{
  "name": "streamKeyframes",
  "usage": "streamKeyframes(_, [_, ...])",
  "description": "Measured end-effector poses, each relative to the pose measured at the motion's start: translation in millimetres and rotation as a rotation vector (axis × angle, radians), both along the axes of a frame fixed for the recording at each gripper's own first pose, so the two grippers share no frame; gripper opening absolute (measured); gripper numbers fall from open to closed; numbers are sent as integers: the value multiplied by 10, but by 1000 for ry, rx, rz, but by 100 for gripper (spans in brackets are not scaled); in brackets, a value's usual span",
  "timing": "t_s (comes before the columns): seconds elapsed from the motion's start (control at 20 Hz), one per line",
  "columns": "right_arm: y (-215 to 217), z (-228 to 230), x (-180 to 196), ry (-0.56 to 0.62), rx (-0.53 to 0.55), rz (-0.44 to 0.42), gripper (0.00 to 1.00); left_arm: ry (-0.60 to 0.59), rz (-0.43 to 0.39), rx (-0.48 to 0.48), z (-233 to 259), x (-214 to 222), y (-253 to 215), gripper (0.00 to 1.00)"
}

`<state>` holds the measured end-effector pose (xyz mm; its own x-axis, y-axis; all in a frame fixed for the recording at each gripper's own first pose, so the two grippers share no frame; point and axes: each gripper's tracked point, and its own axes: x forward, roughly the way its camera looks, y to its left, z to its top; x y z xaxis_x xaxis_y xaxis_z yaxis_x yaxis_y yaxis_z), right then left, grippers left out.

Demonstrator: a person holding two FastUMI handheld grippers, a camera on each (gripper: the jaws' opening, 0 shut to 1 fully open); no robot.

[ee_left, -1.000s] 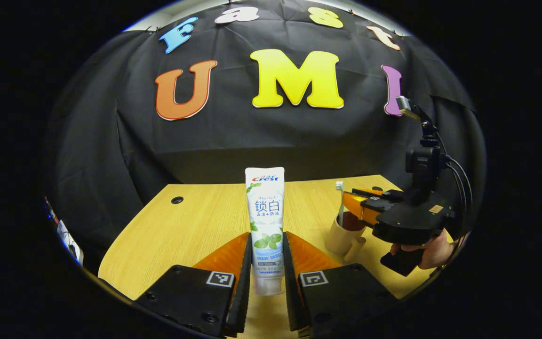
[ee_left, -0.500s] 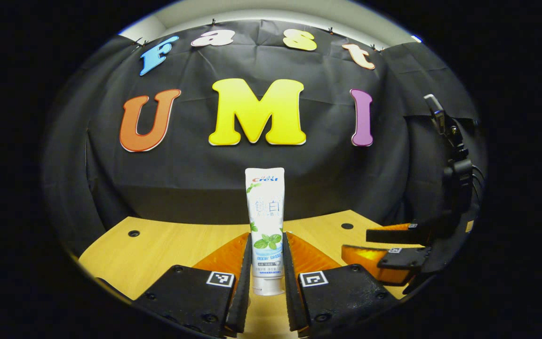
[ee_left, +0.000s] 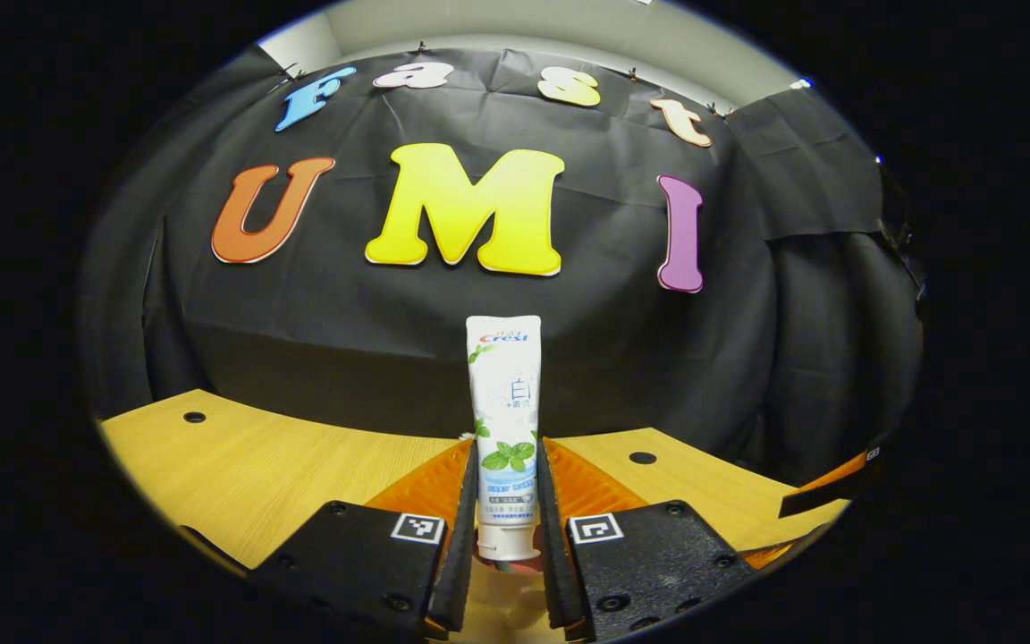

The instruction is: Put the toothbrush and toothpaste on the desktop into the cup, then pick up the cup and place it on the coaster on the desktop.

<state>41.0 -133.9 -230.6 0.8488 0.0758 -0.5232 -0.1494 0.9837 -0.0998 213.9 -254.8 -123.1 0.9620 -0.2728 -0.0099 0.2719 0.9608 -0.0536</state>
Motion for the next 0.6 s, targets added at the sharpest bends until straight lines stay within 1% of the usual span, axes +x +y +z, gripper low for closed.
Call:
streamKeyframes(0.15, [-5,-113,-82,34,12,-4,84,-11,-1,10,-94,62,-22,36])
streamKeyframes(0.45, [110,-77,-84,23,56,-26,87,-14,-8,22,-203,190,-41,37])
streamKeyframes(0.6, [90,-195,-157,61,72,-54,87,-1,-25,29,-324,182,-84,37])
